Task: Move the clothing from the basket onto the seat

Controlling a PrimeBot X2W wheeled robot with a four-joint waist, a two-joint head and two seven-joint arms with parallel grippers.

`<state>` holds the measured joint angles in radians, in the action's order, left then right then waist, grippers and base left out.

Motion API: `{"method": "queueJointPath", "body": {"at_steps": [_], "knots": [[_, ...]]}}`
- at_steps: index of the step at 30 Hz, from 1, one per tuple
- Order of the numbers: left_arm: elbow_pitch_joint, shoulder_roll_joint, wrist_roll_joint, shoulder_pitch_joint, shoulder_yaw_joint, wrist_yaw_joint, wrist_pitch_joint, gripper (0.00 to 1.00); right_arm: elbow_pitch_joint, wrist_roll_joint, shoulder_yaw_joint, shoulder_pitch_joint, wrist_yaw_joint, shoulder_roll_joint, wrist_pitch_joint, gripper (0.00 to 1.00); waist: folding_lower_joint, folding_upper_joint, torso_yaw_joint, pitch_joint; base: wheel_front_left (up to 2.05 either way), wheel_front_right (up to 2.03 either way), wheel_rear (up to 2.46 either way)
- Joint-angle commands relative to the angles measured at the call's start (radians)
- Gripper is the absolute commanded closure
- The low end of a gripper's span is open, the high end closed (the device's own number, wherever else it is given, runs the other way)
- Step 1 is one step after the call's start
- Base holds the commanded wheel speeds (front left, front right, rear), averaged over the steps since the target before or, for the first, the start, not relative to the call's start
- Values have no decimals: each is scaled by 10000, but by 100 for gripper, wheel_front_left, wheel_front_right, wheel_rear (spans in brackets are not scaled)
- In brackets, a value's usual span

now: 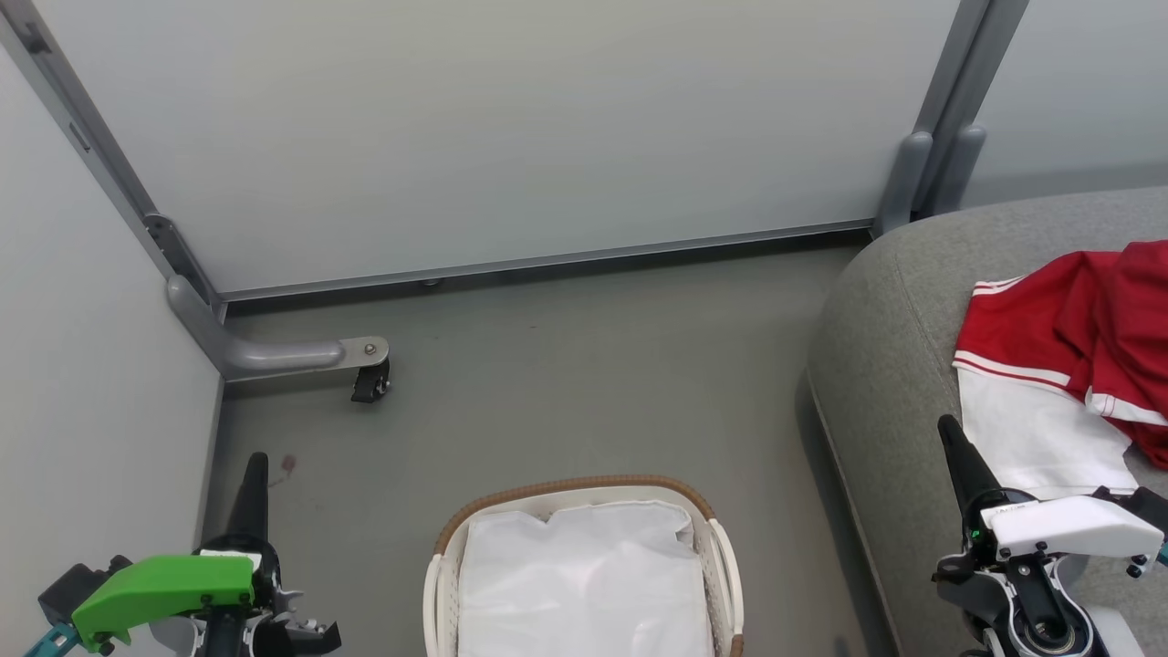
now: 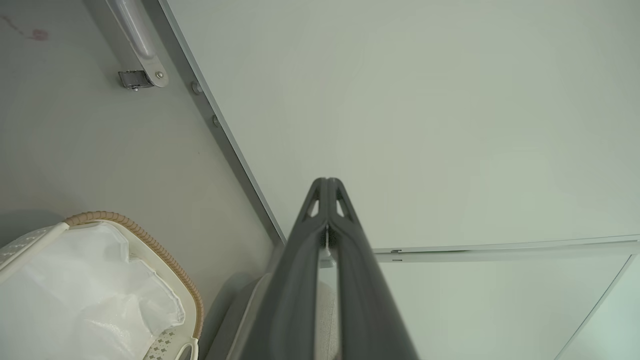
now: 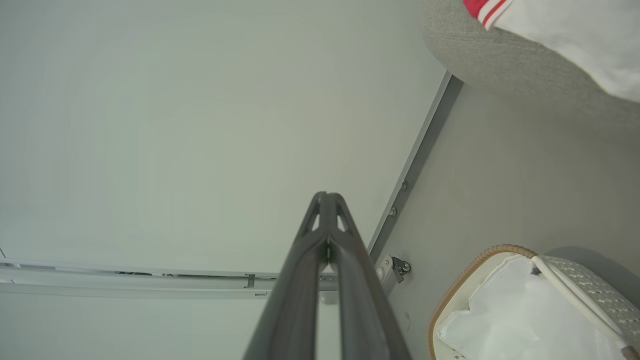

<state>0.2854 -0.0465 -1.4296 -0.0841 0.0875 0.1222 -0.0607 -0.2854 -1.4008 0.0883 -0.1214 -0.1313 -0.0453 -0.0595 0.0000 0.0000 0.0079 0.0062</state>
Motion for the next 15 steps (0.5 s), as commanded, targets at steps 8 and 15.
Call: {"method": "queueJointPath", "body": {"at_steps": [8,15], "knots": [[-193,-57,-651,-231,117,67,-202,100,207,-772,123,101,7,-67,-216,100,0,0,-23,-9,0,0,0],[-283,-60,-1097,-274,187,88,-333,100,295,-1263,180,137,7,-71,-346,100,0,0,-41,-16,0,0,0]]}}
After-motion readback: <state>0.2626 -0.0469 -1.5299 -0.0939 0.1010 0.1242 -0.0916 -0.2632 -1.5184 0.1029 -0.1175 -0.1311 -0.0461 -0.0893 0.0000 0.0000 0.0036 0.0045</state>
